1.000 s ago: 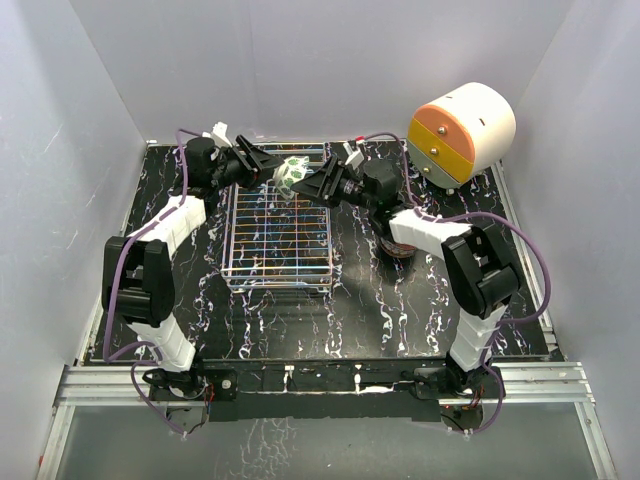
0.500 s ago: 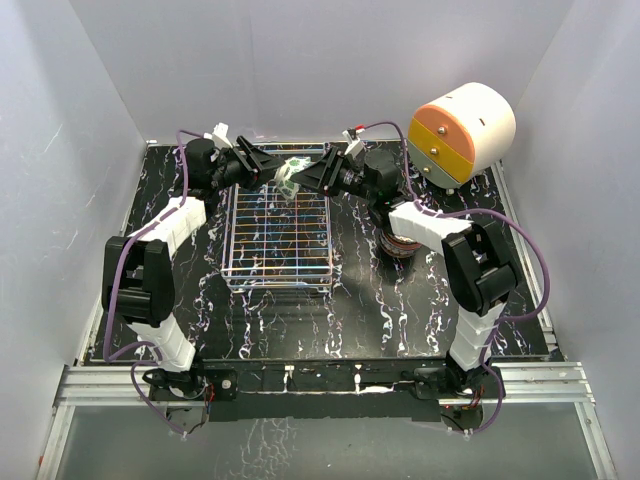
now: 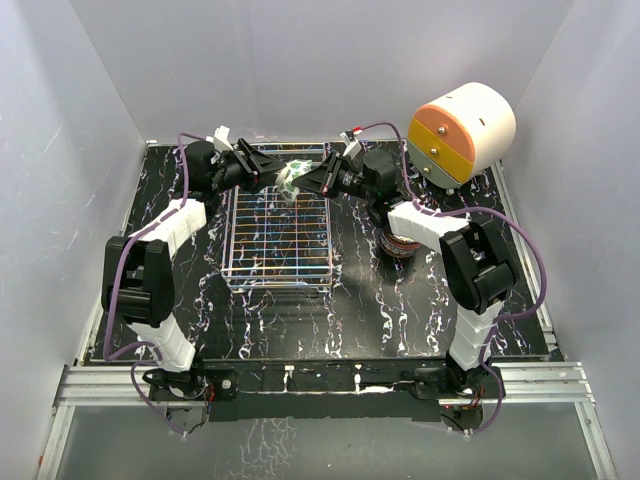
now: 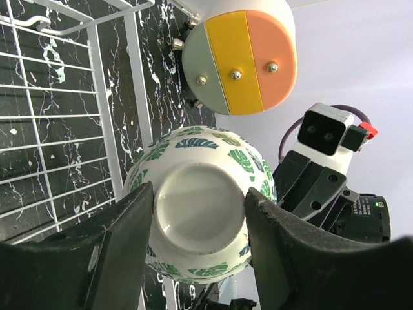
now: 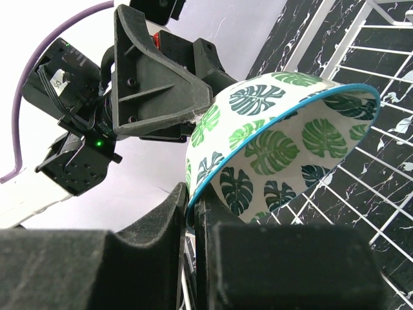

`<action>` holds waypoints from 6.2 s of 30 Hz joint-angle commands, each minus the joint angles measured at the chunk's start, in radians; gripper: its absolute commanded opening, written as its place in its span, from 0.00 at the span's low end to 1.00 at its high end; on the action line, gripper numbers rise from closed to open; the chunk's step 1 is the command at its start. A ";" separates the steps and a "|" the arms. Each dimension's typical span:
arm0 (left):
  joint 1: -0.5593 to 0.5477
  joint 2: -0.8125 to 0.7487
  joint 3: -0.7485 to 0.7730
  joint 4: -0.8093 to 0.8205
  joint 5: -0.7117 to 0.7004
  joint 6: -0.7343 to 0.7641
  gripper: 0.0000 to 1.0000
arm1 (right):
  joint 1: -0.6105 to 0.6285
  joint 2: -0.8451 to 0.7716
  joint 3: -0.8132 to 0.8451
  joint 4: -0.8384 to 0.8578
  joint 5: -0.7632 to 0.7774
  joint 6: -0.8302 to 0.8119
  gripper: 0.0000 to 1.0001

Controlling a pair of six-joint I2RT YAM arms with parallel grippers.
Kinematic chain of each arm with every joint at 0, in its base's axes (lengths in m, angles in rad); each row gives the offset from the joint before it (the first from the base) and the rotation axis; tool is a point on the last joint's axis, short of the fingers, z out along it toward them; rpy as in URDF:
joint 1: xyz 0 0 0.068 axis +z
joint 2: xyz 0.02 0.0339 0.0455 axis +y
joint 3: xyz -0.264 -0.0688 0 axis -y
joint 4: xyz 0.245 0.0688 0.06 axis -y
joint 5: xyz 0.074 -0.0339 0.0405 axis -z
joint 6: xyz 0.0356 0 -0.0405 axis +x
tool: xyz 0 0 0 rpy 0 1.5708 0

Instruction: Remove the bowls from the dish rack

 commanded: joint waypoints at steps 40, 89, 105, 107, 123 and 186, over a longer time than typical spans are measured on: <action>0.011 -0.195 0.009 -0.380 -0.228 0.421 0.97 | -0.126 -0.561 0.228 -1.290 0.484 -0.772 0.08; 0.013 -0.143 0.016 -0.422 -0.171 0.446 0.97 | -0.084 -0.300 0.262 -1.453 0.837 -0.857 0.08; 0.023 -0.138 0.020 -0.427 -0.158 0.446 0.97 | -0.049 -0.261 0.268 -1.461 0.846 -0.853 0.28; 0.023 -0.139 0.019 -0.425 -0.156 0.445 0.97 | -0.043 -0.262 0.269 -1.461 0.846 -0.849 0.30; 0.022 -0.151 0.005 -0.410 -0.181 0.461 0.97 | -0.030 -0.506 0.126 -1.232 0.766 -0.772 0.30; -0.046 -0.607 -0.248 -0.514 -0.902 0.683 0.97 | -0.799 -0.695 -0.429 -0.856 0.517 -0.503 0.55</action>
